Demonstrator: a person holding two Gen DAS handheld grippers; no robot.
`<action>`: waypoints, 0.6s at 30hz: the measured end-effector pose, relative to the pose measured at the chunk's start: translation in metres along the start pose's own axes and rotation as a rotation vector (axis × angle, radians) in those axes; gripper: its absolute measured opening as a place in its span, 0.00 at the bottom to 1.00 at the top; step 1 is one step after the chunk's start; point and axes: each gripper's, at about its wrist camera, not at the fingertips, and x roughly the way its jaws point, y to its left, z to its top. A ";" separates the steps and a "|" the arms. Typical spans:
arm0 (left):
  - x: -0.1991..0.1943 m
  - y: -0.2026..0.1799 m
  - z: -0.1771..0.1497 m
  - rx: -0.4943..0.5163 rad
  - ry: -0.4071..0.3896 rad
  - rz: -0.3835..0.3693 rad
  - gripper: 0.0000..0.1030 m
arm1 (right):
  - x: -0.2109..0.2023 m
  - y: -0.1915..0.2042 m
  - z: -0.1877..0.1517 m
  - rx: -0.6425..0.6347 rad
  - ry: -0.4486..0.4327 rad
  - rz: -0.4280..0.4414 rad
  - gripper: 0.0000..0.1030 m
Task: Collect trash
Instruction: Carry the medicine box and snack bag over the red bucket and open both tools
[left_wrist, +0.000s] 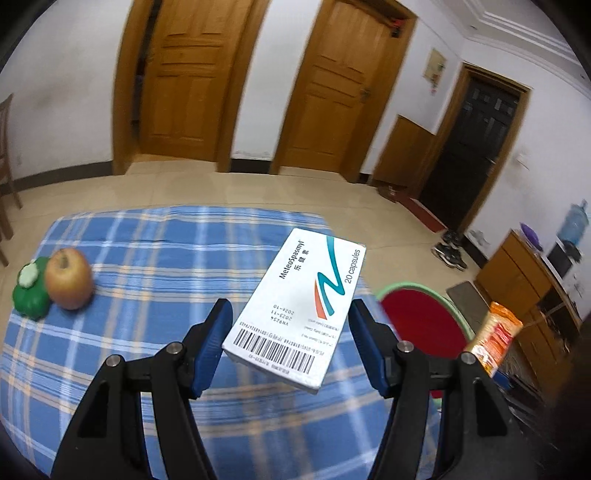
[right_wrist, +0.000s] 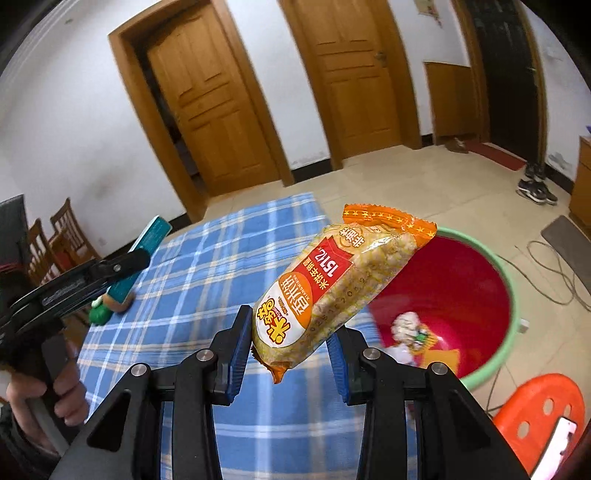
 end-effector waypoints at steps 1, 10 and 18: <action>0.001 -0.007 -0.001 0.010 0.002 -0.009 0.63 | -0.001 -0.006 0.001 0.010 -0.003 -0.009 0.38; 0.028 -0.074 -0.013 0.113 0.066 -0.078 0.63 | 0.000 -0.065 -0.001 0.096 0.010 -0.069 0.38; 0.069 -0.107 -0.027 0.152 0.153 -0.091 0.63 | 0.024 -0.112 -0.002 0.188 0.076 -0.073 0.40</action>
